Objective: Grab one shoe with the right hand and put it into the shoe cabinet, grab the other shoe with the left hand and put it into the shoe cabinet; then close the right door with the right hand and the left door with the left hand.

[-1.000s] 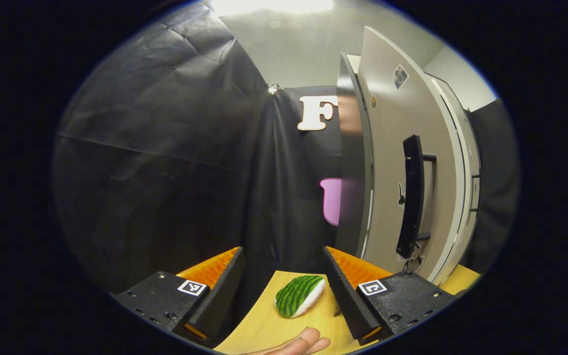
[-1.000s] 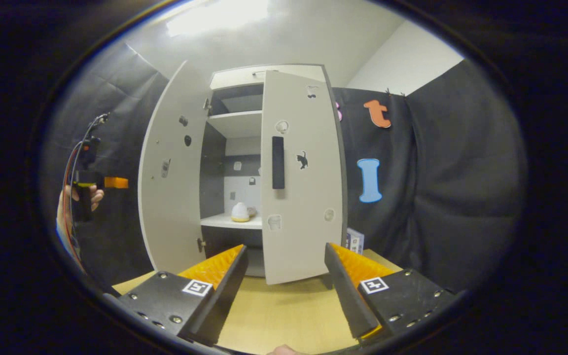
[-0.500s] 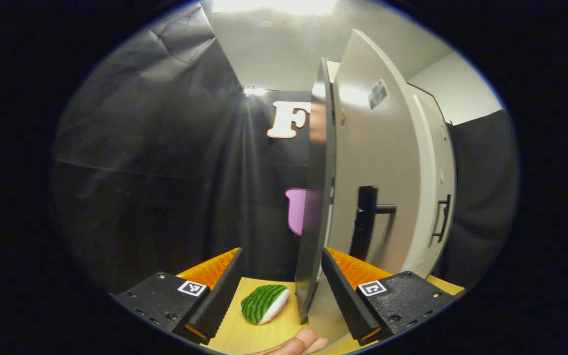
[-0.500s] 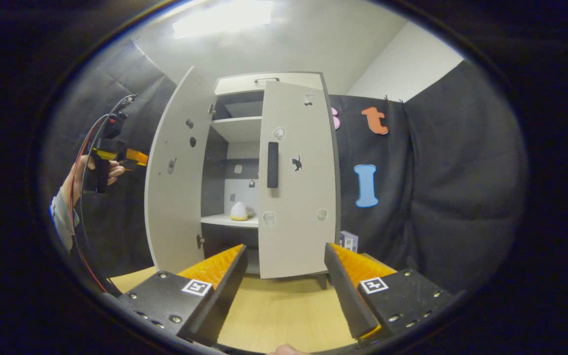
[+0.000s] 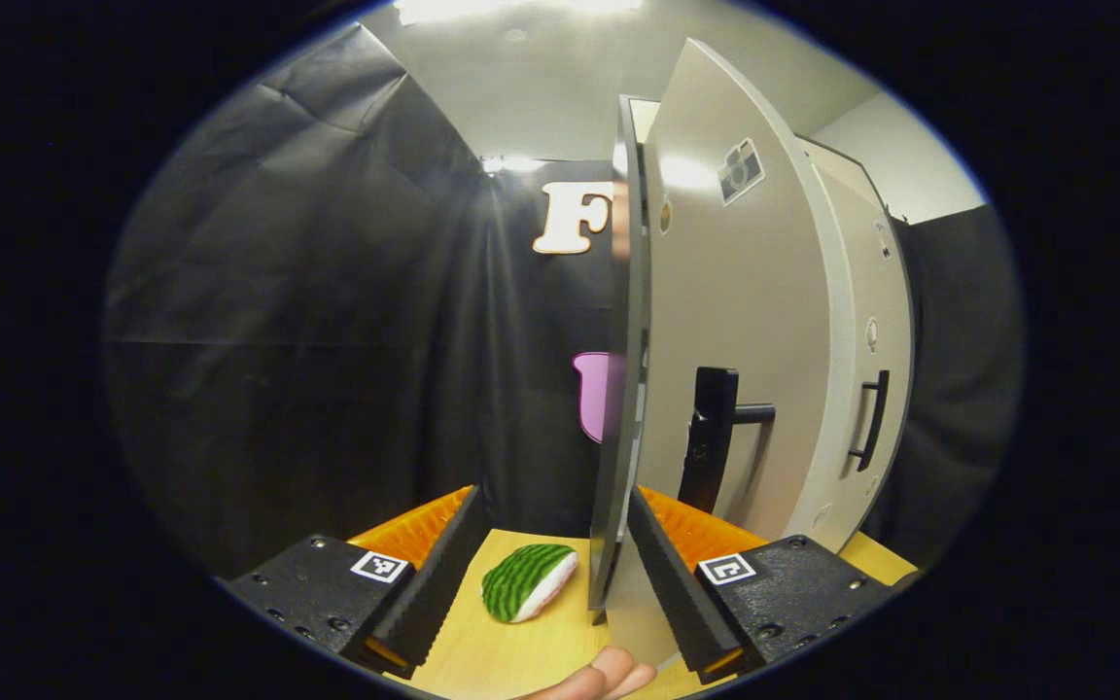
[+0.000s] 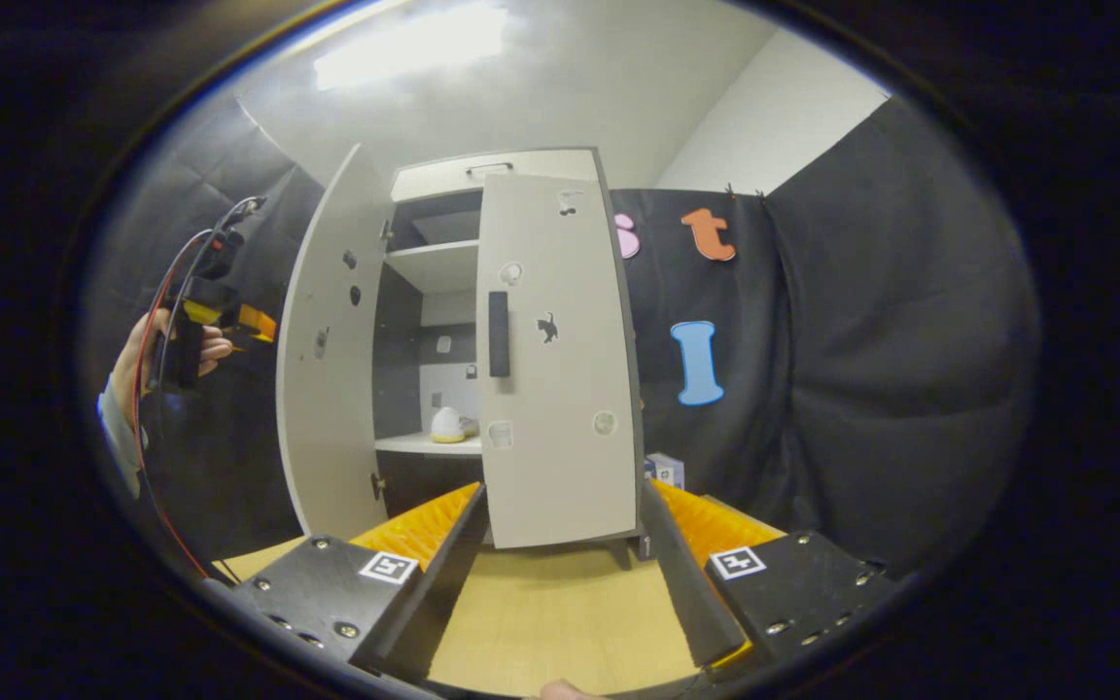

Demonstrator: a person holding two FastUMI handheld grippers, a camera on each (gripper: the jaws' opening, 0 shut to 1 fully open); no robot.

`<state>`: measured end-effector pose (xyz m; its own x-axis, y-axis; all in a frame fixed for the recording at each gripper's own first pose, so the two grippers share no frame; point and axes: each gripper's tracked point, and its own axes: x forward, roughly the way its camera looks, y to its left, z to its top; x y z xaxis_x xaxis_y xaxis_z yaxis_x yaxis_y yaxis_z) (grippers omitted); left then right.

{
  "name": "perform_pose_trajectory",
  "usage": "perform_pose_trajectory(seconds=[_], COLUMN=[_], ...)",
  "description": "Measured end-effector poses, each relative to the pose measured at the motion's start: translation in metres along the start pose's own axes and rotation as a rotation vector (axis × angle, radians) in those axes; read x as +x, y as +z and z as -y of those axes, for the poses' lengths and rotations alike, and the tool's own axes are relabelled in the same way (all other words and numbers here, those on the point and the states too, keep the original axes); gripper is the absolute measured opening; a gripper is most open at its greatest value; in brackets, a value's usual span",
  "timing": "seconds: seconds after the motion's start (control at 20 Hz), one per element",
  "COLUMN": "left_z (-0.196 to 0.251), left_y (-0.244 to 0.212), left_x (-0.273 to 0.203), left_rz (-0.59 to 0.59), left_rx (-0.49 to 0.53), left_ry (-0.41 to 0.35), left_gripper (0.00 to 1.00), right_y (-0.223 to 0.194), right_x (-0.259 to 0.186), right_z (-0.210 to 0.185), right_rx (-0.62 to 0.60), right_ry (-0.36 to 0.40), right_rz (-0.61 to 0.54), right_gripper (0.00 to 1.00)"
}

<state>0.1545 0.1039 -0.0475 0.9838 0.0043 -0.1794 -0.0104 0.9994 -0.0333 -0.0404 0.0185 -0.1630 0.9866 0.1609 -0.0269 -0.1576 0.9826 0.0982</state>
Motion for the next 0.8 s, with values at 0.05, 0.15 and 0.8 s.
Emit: perform_pose_trajectory(seconds=[0.05,0.15,0.8], left_z=[0.000,0.002,0.009], left_y=[-0.001,-0.002,0.015], left_x=[0.001,0.000,0.006], left_rz=[-0.003,-0.018,0.032], left_rx=[-0.003,-0.019,0.018], left_ry=[-0.018,-0.032,-0.049], left_gripper=[0.93,0.90,0.93], right_y=[-0.002,-0.004,-0.010], right_x=[0.000,-0.001,0.008], right_z=[-0.002,-0.003,0.028], right_rx=[-0.010,-0.032,0.017], right_ry=[0.007,0.020,-0.027], right_rz=[-0.005,-0.013,-0.003], right_gripper=[0.94,0.94,0.92])
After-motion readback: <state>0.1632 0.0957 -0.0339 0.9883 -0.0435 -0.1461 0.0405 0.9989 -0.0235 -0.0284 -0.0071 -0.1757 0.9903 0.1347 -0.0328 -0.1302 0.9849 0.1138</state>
